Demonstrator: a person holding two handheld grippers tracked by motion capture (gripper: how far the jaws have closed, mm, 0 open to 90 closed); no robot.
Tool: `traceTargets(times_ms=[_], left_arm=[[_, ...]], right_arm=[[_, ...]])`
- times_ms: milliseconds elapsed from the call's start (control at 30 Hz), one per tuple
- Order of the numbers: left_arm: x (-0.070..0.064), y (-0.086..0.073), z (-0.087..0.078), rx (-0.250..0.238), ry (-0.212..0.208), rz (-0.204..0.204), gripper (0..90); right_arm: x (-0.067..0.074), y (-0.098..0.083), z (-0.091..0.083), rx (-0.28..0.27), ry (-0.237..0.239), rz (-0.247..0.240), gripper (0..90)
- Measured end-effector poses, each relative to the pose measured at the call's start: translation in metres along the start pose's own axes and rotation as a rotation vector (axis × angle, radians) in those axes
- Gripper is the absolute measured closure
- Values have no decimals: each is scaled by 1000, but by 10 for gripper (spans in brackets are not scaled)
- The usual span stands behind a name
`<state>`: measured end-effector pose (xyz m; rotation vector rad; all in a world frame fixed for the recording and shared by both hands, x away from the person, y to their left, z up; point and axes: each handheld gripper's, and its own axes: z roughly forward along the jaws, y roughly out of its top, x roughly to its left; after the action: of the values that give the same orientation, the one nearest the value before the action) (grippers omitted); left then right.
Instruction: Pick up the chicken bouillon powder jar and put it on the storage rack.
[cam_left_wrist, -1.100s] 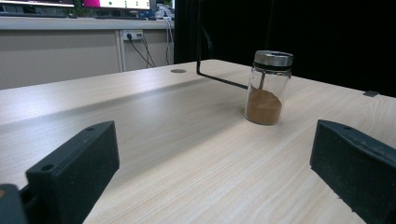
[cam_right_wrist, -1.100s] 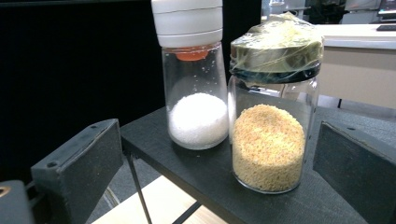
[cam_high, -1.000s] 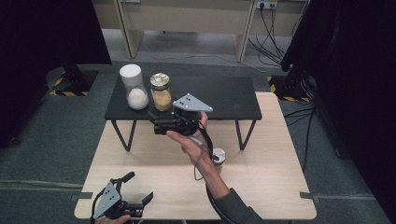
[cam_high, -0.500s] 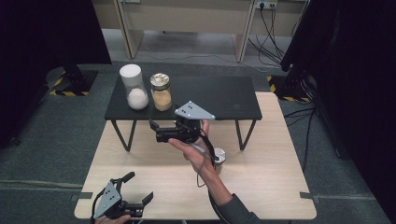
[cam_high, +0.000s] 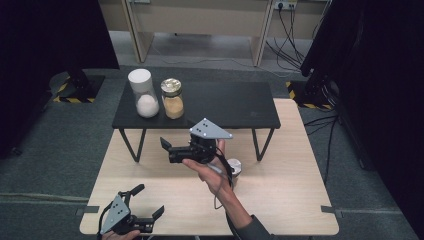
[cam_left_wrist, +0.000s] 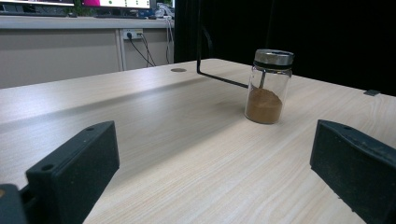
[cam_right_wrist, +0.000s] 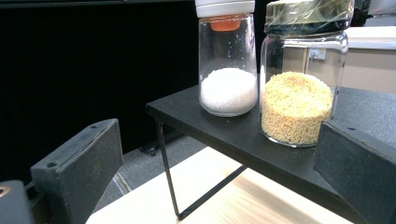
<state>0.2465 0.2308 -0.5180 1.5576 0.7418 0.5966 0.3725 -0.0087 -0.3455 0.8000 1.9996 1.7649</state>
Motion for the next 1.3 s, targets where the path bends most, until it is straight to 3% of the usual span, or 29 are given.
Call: traceTargets(times_ms=[1000, 1300], left_arm=[[0, 0, 0, -3, 3, -2, 7], [1, 0, 0, -2, 4, -3, 6]], right_arm=[[12, -31, -17, -1, 35, -24, 16], [12, -47, -23, 3, 36, -20, 16]])
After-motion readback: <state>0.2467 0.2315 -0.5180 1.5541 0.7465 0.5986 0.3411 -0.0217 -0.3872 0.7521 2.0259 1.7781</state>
